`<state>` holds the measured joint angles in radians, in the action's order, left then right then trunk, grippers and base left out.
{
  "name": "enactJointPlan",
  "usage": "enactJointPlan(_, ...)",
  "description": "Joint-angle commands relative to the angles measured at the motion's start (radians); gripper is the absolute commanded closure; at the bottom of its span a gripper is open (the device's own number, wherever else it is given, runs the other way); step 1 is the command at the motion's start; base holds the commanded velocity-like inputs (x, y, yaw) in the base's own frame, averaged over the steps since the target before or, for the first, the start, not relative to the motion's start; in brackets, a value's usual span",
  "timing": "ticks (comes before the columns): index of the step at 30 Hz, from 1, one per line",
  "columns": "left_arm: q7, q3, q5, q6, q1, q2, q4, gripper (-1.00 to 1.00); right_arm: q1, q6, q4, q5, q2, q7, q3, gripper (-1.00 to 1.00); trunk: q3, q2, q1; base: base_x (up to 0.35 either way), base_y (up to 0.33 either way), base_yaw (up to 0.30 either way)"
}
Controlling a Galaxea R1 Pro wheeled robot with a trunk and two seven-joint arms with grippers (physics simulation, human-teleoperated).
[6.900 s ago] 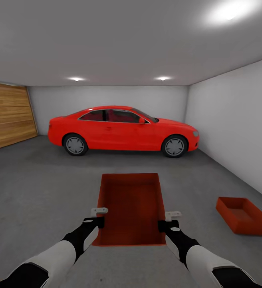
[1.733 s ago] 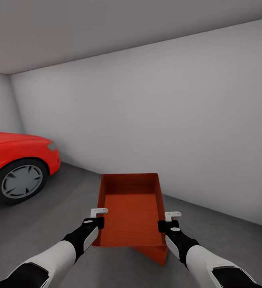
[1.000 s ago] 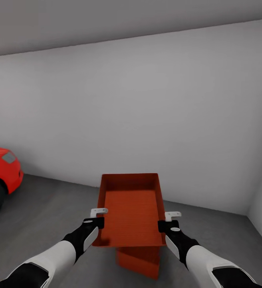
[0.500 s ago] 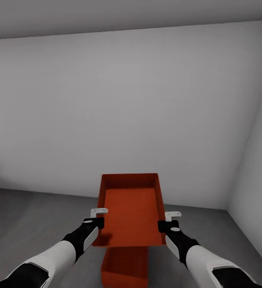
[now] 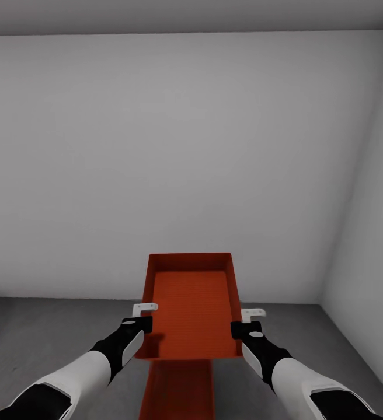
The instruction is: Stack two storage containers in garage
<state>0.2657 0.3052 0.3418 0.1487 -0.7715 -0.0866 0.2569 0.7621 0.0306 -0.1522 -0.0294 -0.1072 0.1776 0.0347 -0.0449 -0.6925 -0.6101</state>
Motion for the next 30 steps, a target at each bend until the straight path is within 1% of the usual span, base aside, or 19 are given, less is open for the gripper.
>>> enactJointPlan(1, 0.021, -0.054, -0.023, -0.009, -0.002, 0.059, 0.006, 1.0, 0.0, 0.002, 0.003, 0.009, 0.0, -0.006, 0.004, 1.0, -0.002, -0.002, -0.001, 0.298, 0.216, -0.013)
enactJointPlan(7, 0.021, -0.054, -0.023, -0.009, -0.002, 0.059, 0.01, 1.0, 0.0, 0.002, 0.002, 0.009, 0.0, -0.006, 0.003, 1.0, -0.002, -0.002, -0.001, 0.247, 0.179, -0.004)
enactJointPlan(19, 0.021, -0.054, -0.023, -0.009, -0.002, 0.059, 0.011, 1.0, 0.0, 0.002, 0.002, 0.009, 0.0, -0.005, 0.003, 1.0, -0.003, -0.002, -0.001, 0.012, 0.008, 0.0)
enactJointPlan(30, 0.021, -0.054, -0.023, -0.009, -0.002, 0.059, 0.011, 1.0, 0.0, 0.002, 0.002, 0.009, 0.0, -0.007, 0.003, 1.0, -0.019, -0.002, -0.001, 0.0, 0.0, 0.0)
